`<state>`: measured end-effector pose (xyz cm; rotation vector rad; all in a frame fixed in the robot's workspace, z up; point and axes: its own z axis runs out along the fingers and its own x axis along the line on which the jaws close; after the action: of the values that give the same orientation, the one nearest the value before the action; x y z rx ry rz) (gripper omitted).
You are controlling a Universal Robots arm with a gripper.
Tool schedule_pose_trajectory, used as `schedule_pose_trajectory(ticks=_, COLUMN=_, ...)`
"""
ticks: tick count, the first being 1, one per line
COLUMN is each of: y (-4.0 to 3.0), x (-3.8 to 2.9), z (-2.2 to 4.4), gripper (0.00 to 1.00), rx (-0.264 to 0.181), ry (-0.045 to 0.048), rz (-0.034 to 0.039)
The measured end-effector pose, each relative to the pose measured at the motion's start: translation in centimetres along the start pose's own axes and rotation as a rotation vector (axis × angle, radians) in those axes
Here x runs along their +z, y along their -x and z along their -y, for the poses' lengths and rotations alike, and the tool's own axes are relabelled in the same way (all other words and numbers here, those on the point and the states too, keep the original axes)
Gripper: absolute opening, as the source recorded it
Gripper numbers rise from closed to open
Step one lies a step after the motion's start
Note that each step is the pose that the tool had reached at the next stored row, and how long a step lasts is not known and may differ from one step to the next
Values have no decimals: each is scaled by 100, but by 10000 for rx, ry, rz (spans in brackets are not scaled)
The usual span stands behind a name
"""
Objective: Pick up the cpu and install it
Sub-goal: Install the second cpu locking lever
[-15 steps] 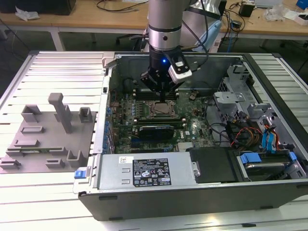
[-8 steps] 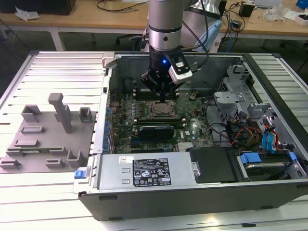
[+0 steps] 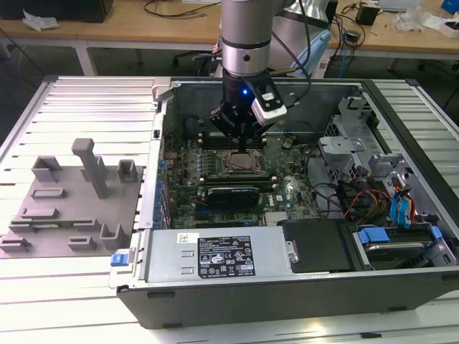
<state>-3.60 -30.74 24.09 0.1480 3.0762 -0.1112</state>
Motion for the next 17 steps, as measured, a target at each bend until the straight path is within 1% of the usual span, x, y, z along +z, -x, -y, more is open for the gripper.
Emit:
schedule_pose_trajectory(ticks=2, y=1, x=0, z=8, gripper=11, rx=0, ry=-1, rz=0)
schedule_pose_trajectory(ticks=8, y=8, x=6, z=80, gripper=11, rx=1, ry=0, rz=0)
schedule_pose_trajectory(ticks=15, y=13, x=10, z=137, gripper=11, rx=0, ry=-1, rz=-1)
schedule_pose_trajectory(ticks=17, y=16, x=13, z=168, gripper=11, rx=1, ry=0, rz=1)
